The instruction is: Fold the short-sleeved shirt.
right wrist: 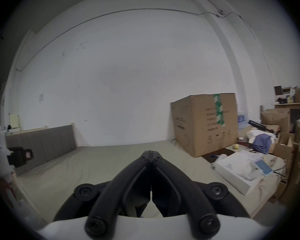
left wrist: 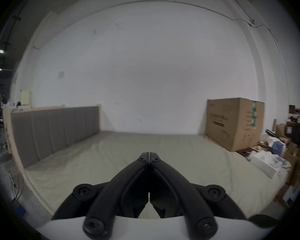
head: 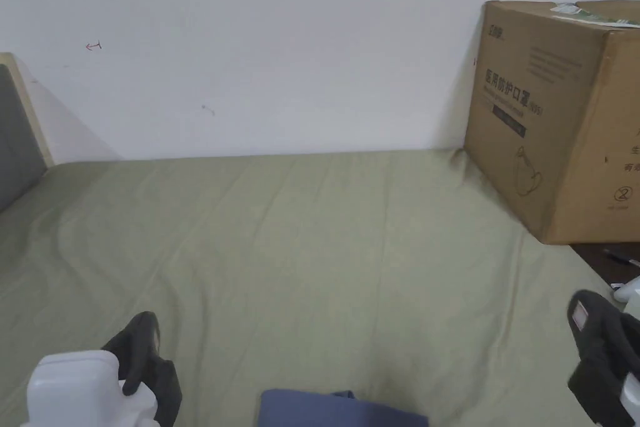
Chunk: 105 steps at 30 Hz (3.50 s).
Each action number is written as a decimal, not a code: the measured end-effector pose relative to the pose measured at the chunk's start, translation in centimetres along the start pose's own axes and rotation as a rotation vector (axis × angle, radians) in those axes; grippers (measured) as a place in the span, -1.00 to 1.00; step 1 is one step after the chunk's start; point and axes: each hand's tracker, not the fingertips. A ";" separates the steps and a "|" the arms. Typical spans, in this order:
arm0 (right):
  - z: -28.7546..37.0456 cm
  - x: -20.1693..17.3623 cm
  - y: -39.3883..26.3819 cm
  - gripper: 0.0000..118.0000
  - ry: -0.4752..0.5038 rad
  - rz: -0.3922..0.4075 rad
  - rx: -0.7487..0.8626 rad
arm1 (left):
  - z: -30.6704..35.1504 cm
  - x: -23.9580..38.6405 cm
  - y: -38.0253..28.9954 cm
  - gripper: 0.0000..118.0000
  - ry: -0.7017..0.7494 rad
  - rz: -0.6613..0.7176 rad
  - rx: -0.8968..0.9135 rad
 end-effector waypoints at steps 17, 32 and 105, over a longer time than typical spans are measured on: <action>-16.0 -3.3 -20.2 -1.00 0.244 0.049 -1.352 | -14.2 -8.8 -9.3 -0.63 -0.501 0.542 -0.903; -15.5 -2.2 -20.7 -1.00 0.266 -0.010 -1.330 | -22.6 -2.2 -19.8 1.00 -0.898 0.908 -1.289; -0.4 -2.6 7.3 -1.00 0.223 -0.022 -0.160 | 0.8 3.5 8.4 -1.00 -0.054 -0.070 0.029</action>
